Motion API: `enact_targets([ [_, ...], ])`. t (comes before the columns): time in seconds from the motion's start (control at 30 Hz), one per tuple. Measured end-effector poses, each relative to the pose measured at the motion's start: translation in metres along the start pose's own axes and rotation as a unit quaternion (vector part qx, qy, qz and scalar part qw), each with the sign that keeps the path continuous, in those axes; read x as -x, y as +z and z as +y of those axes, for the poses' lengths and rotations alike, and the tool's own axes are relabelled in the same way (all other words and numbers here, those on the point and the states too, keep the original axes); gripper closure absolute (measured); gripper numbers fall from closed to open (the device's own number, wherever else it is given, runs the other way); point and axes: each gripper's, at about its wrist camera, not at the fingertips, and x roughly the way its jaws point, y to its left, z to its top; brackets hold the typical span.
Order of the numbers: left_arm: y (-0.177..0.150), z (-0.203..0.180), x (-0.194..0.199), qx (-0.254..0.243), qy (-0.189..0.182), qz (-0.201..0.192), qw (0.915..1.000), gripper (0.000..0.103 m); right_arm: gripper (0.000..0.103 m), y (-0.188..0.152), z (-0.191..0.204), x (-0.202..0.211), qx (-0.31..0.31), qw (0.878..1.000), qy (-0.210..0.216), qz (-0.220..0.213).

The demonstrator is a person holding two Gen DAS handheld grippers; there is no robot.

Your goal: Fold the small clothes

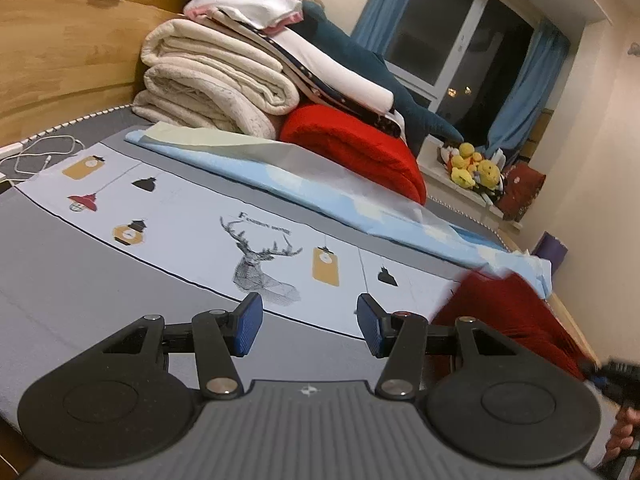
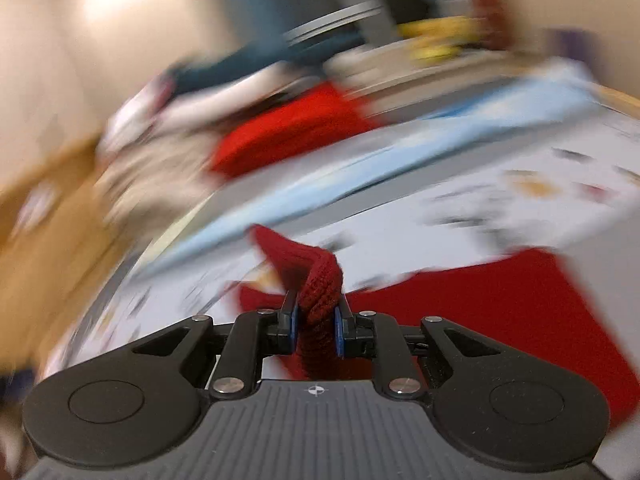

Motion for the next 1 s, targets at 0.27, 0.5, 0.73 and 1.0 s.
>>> enact_targets([
  [0.27, -0.012, -0.061, -0.034, -0.058, -0.004, 0.034, 0.9977, 0.046, 0.077, -0.036, -0.211, 0.027, -0.228, 0.931, -0.265, 0.103],
  [0.5, -0.030, -0.107, -0.068, -0.124, 0.002, 0.081, 0.9889, 0.046, 0.057, 0.022, -0.225, 0.059, -0.167, 0.969, -0.179, 0.040],
  [0.73, -0.058, -0.159, -0.097, -0.209, 0.021, 0.137, 0.9682, 0.046, 0.039, 0.040, -0.238, -0.020, -0.090, 0.981, -0.055, 0.163],
  [1.0, -0.101, -0.310, -0.143, -0.202, -0.084, 0.166, 0.9616, 0.046, 0.088, 0.046, -0.251, -0.021, -0.122, 0.980, -0.035, 0.153],
])
